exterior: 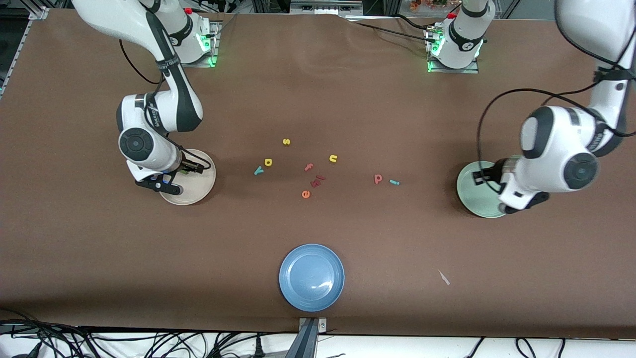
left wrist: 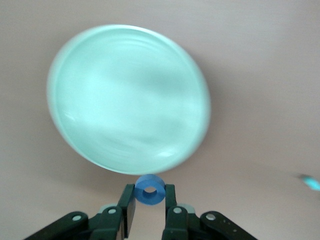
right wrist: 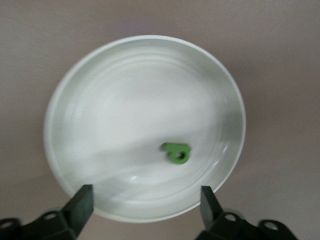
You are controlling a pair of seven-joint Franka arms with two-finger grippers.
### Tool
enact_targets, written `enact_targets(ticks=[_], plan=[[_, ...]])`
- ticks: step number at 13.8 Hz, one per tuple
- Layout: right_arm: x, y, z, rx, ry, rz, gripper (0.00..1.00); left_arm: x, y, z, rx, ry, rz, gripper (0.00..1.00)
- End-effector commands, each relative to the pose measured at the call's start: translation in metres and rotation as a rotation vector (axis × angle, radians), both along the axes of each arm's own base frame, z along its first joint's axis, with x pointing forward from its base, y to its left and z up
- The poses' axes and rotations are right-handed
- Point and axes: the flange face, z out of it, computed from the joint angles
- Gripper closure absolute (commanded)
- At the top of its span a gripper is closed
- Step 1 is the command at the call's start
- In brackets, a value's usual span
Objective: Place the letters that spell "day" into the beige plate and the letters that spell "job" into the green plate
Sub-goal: 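Drop the d on the white plate while the left gripper drops the o, then grasp the teal y with the right gripper while the left gripper grasps the teal bar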
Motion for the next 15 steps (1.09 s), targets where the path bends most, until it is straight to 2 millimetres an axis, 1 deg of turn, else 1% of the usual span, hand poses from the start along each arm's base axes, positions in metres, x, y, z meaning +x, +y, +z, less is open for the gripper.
enact_targets(ticks=[1,2,3,4,6,7,8,9,10,12,13,14,15], plan=[[-0.003,0.044,0.018,0.028,-0.029,-0.114,0.0,-0.004,0.053,-0.033,-0.009,0.008,-0.075,0.95],[-0.001,0.055,0.02,0.024,-0.049,-0.17,0.0,0.0,0.066,-0.048,-0.006,-0.02,-0.086,0.95],[-0.003,0.072,0.02,0.023,-0.062,-0.203,0.0,0.003,0.071,-0.058,-0.007,-0.045,-0.082,0.94],[-0.004,0.086,0.017,0.023,-0.089,-0.252,0.0,0.005,0.071,-0.067,-0.008,-0.059,-0.081,0.94],[-0.01,0.116,0.002,0.02,-0.136,-0.33,0.0,0.007,0.071,-0.073,-0.009,-0.071,-0.081,0.92],[-0.014,0.128,-0.008,0.015,-0.149,-0.349,0.0,0.009,0.071,-0.074,-0.009,-0.084,-0.08,0.86],[-0.015,0.132,-0.015,0.013,-0.159,-0.37,0.0,0.011,0.07,-0.075,-0.006,-0.1,-0.086,0.66],[-0.016,0.136,-0.021,0.011,-0.164,-0.383,0.01,0.013,0.071,-0.076,-0.005,-0.106,-0.113,0.28],[-0.021,0.145,-0.028,0.009,-0.169,-0.376,0.01,0.017,0.07,-0.07,0.0,-0.116,-0.143,0.0],[-0.024,0.154,-0.045,0.009,-0.191,-0.401,0.01,0.021,0.061,-0.058,-0.005,-0.131,-0.13,0.0],[-0.027,0.16,-0.049,0.011,-0.2,-0.404,0.01,0.024,0.046,-0.049,-0.008,-0.144,-0.122,0.0],[-0.028,0.162,-0.051,0.009,-0.198,-0.4,0.01,0.027,0.022,-0.044,-0.013,-0.152,-0.096,0.0],[-0.029,0.162,-0.052,0.007,-0.197,-0.4,0.01,0.029,-0.002,-0.04,-0.008,-0.155,-0.033,0.0]])
